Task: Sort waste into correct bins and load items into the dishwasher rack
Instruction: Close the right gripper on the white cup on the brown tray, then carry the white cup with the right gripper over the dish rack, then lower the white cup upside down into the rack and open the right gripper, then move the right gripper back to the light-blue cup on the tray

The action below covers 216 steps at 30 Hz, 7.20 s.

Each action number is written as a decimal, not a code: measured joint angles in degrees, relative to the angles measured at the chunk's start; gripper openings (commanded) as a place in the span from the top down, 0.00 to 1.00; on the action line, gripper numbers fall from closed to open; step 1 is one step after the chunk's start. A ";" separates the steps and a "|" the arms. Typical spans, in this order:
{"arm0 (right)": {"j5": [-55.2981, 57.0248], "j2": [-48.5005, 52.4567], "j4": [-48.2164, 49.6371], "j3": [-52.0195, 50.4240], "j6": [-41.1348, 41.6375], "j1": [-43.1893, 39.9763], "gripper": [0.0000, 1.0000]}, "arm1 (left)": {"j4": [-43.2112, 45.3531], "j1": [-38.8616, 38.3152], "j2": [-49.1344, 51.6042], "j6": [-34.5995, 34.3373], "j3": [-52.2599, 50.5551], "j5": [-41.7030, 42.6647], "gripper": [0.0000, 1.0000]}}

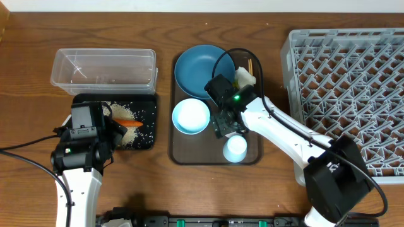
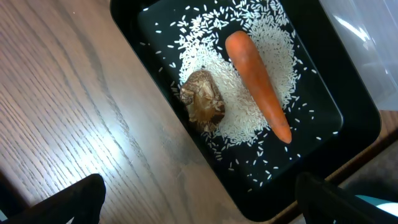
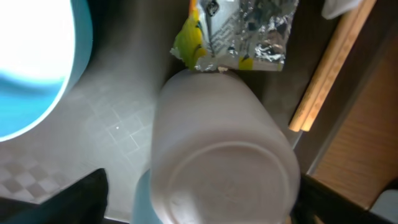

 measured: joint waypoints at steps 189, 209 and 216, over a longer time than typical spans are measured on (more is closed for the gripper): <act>-10.75 -0.09 10.80 11.72 0.98 -83.78 0.89 | 0.00 0.00 0.00 0.00 0.00 0.00 0.02; -20.41 1.60 13.33 11.74 -1.79 -82.34 0.88 | 0.00 0.00 0.00 0.00 0.00 0.00 0.02; -28.41 -6.40 13.53 11.98 -2.14 -77.42 0.55 | 0.02 0.00 0.00 0.00 0.00 0.00 0.02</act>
